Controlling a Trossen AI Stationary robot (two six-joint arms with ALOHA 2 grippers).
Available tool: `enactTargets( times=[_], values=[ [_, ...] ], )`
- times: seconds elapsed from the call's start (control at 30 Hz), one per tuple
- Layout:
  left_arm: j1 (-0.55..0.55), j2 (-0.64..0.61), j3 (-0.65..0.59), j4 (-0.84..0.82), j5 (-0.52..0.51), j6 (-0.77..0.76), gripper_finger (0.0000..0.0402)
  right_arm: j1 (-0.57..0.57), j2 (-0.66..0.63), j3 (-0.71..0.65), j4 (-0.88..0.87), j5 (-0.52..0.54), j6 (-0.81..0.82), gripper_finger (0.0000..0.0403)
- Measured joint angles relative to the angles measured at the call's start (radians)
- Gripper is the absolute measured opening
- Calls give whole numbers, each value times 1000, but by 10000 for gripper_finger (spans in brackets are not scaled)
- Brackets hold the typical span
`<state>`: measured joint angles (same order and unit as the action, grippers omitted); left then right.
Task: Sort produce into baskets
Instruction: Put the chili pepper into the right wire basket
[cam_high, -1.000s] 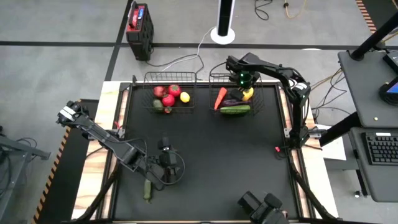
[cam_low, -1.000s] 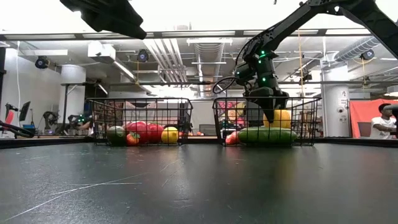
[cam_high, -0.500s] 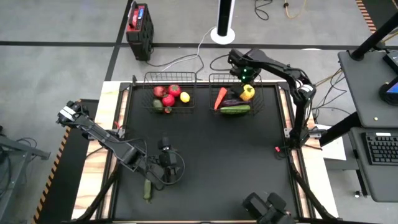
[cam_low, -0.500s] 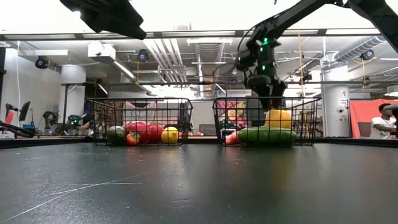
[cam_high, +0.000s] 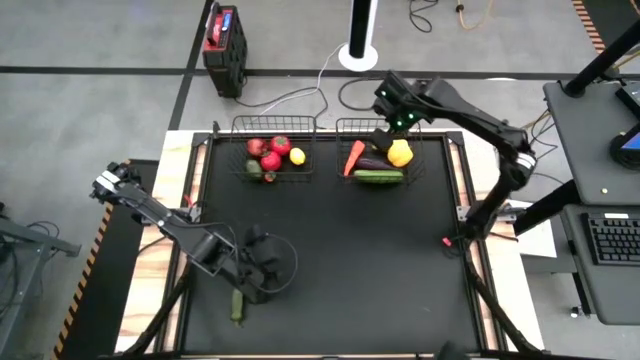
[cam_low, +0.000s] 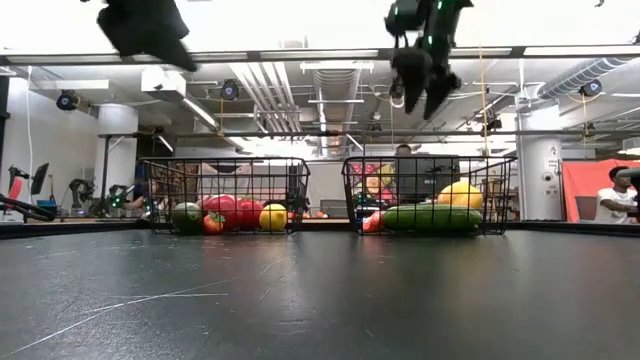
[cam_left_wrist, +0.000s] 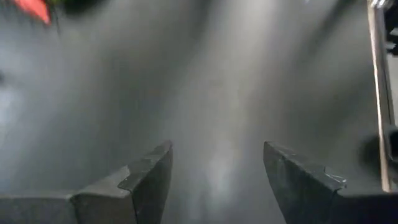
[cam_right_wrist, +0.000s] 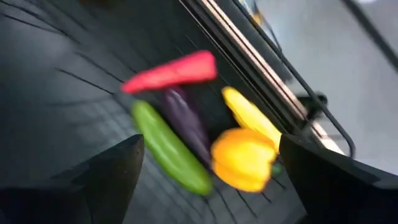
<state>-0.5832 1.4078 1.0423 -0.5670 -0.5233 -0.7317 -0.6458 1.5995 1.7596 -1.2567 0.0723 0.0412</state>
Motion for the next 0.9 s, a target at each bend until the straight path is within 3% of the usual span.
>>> enactTargets(
  times=[0.27,0.6,0.9],
  values=[
    [-103,0,24,-255,152,-499,233,231,-109,-1,170,7,40,365],
    [-252,14,26,-251,374,-995,233,443,-104,-2,287,9,48,365],
    [-304,136,88,-419,452,-1189,233,534,-62,-3,297,87,48,365]
  ],
)
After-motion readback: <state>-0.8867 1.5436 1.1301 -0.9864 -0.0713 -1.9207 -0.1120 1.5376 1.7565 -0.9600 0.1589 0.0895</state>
